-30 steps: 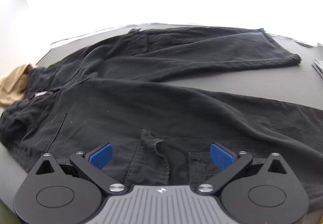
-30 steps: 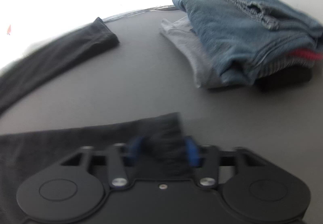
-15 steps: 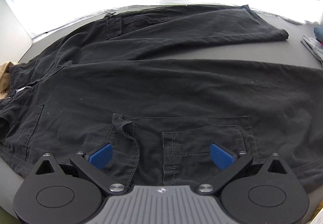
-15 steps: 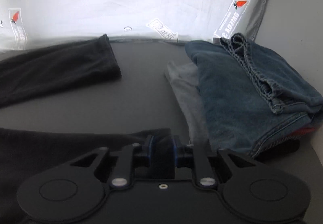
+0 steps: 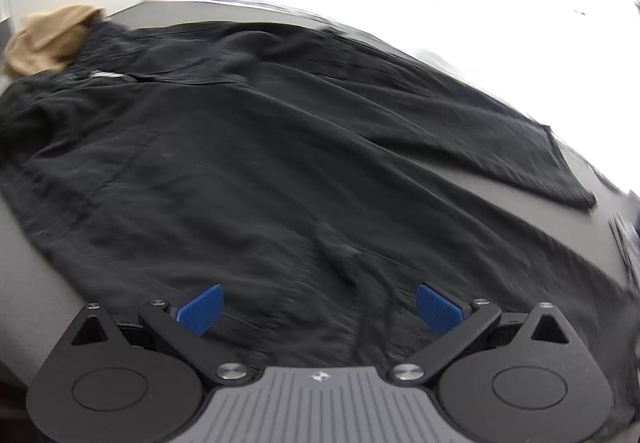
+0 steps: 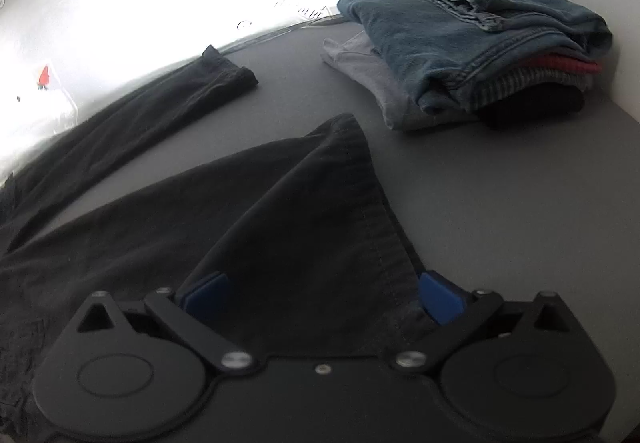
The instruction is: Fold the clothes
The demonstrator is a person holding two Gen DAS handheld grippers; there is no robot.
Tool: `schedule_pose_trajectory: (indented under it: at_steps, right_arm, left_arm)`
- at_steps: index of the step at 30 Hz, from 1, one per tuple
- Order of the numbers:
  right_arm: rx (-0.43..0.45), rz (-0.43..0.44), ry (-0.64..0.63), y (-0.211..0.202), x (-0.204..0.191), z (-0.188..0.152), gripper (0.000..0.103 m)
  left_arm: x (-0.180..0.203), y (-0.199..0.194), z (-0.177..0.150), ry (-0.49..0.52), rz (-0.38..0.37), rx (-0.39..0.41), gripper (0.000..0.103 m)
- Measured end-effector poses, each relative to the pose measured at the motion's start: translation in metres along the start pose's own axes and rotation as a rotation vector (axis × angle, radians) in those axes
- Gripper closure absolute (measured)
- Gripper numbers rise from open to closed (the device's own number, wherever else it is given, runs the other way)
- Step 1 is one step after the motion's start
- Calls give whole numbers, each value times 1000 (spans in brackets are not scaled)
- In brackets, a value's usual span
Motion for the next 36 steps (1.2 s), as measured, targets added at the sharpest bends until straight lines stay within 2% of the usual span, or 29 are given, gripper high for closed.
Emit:
schedule_pose_trajectory:
  at_steps: [3,8,16,22,25,28,33,36]
  right_arm:
    - [17,-11,25,-12,2,-8,0]
    - [18,-74,47,-26,-5,-30,0]
    - [-9,-145,48,-33,-49,-60,0]
    - [-32,-121,117,-34,-79,-82,0]
    - [-50,-105,212,-31,-82,-92,0]
    - [-34,-86,330,-32,-78,-98,0]
    - [-16,-74,466,-33,-75,-109,0]
    - [-14,-85,501,-30,-71,-111,0]
  left_arm:
    - [-30,-5,10,-87,46,21,1]
    - [-87,-13,24,-219,109,6,1]
    - [-166,-19,43,-228,137,-14,1]
    - [-227,-18,66,-282,118,4,1]
    - [-261,-16,77,-312,137,9,1]
    - [-287,-15,90,-321,132,53,1]
    - [-312,-2,111,-303,111,81,1]
    - [-325,7,120,-337,97,81,2]
Point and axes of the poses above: each gripper's, at about its wrist camera, not at the fingertips, and y roughly the way its jaws point, x to its right, z to its top, the point moved 10 cm from there along y, roughly the way its jaws point, and after that the axes turned 11 degrees about -x, right-handed, at the moved point
